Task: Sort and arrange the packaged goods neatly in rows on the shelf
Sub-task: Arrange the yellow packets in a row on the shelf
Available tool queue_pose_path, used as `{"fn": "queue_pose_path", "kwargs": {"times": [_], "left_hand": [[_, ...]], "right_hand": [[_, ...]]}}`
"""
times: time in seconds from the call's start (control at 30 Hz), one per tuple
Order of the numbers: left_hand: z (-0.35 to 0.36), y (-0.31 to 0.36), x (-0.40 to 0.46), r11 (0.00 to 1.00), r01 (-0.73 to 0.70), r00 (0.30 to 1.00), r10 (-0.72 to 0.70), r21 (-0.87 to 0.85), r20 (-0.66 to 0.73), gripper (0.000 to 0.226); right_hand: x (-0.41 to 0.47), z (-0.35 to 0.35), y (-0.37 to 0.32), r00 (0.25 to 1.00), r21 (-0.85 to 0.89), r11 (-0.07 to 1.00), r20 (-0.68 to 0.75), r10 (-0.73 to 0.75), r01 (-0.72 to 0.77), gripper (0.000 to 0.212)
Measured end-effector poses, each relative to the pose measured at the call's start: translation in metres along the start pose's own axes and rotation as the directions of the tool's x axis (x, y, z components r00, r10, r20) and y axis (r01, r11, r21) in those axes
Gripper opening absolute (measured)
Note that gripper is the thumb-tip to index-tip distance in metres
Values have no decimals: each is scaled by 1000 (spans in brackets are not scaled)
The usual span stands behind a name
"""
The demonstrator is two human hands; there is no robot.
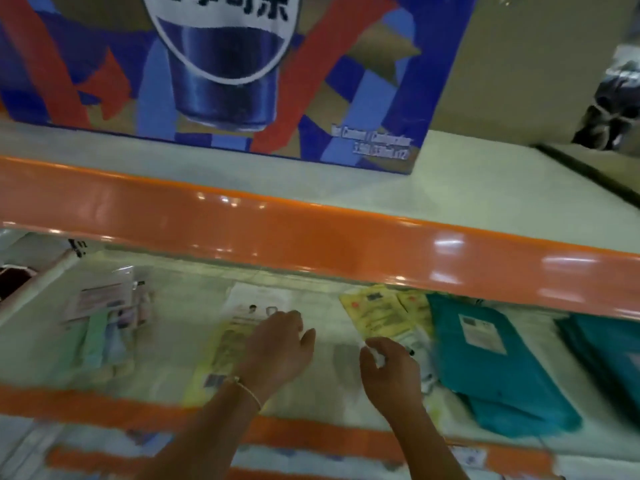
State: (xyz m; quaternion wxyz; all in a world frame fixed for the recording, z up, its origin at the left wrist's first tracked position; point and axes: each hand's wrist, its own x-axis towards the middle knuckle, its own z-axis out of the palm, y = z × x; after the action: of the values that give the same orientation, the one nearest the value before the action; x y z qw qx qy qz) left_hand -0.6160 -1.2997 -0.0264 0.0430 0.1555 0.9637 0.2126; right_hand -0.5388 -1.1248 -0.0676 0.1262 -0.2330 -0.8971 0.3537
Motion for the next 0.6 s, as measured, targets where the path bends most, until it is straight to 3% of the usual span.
{"fn": "queue_pose_path", "kwargs": {"times": [0.07, 0.1, 0.17, 0.2, 0.27, 0.47, 0.6], "left_hand": [[25, 28, -1, 964, -1, 999, 11, -265, 37, 24], [35, 43, -2, 876, 75, 995, -37, -477, 89, 19], [50, 72, -2, 547, 292, 956, -146, -784, 255, 12], [56, 83, 1, 437, 358, 933, -194, -825, 302, 12], [68, 100, 7, 343, 414, 905, -252, -843, 342, 8], [91, 119, 16, 342, 483, 850, -405, -806, 337, 7], [94, 120, 19, 212, 532, 798, -451, -820, 400, 18]], "right_hand": [[4, -19, 23, 999, 0, 999, -26, 35, -35, 27], [7, -27, 32, 999, -8, 999, -27, 36, -36, 25], [13, -40, 48, 1000, -4, 1000, 0, 25, -25, 25], [17, -45, 54, 1000, 6, 1000, 25, 14, -14, 27], [26, -52, 61, 996, 24, 999, 83, -31, 29, 36], [47, -54, 73, 960, -99, 994, 280, -24, 53, 61], [47, -51, 79, 951, -171, 980, 306, -51, 107, 62]]}}
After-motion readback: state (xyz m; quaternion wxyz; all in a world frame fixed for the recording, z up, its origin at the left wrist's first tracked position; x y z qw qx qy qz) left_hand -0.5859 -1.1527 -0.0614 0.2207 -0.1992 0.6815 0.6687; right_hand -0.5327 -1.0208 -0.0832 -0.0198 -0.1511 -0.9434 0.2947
